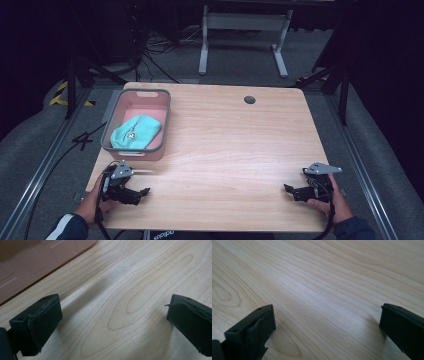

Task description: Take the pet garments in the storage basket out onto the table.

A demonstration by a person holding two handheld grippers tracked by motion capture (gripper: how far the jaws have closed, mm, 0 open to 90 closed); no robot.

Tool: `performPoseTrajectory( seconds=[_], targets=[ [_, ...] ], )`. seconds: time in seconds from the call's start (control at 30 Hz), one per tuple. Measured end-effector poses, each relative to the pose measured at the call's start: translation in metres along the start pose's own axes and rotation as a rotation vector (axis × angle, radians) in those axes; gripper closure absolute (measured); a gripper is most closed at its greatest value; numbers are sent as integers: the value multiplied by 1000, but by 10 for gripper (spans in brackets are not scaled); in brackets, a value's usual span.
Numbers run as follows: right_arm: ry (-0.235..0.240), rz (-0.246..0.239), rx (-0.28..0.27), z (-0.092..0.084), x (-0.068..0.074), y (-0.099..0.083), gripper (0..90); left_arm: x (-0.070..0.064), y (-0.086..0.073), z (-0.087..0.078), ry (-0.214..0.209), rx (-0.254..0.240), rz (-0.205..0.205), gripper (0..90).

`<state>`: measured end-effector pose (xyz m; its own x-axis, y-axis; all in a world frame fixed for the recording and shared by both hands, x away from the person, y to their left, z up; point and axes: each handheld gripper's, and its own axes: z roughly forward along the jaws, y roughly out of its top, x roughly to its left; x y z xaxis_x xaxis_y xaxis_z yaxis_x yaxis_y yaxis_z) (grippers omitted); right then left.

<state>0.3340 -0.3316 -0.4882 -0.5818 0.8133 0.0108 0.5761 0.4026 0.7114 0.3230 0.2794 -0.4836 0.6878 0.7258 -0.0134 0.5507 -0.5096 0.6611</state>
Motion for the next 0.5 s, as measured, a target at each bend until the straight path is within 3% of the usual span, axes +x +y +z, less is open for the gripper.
performPoseTrajectory(
  seconds=[0.23, 0.4, 0.5],
  targets=[
    [0, 0, 0, 0, 0, 0, 7, 0, 0, 0, 11, -3, 5, 1],
    [0, 0, 0, 0, 0, 0, 7, 1, 0, -1, -4, 6, 13, 1],
    [0, 0, 0, 0, 0, 0, 7, 3, -1, -4, -35, 24, 44, 3]
  ],
)
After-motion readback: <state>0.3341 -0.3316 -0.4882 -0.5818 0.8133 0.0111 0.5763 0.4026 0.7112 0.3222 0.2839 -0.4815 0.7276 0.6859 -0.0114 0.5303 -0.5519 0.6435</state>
